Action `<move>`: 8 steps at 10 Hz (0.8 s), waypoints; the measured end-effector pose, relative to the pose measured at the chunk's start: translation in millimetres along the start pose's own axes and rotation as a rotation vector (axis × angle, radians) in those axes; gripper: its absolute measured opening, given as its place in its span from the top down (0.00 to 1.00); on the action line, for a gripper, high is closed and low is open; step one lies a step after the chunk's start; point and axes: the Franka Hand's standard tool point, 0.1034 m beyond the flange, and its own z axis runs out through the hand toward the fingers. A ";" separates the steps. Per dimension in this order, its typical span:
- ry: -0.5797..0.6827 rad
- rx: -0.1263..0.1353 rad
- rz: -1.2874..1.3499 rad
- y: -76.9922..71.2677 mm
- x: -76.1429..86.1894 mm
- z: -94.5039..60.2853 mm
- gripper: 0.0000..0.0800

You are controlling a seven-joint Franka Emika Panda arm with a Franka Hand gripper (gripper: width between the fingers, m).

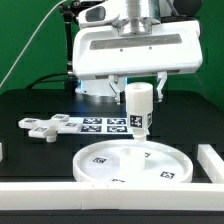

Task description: Assemble round table

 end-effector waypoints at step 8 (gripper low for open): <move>0.011 -0.024 -0.027 8.6 -20.4 14.0 0.49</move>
Offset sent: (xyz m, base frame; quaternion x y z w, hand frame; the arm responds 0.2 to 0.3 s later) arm 0.0034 -0.0104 -0.0081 -0.0216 0.0036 -0.0340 0.9992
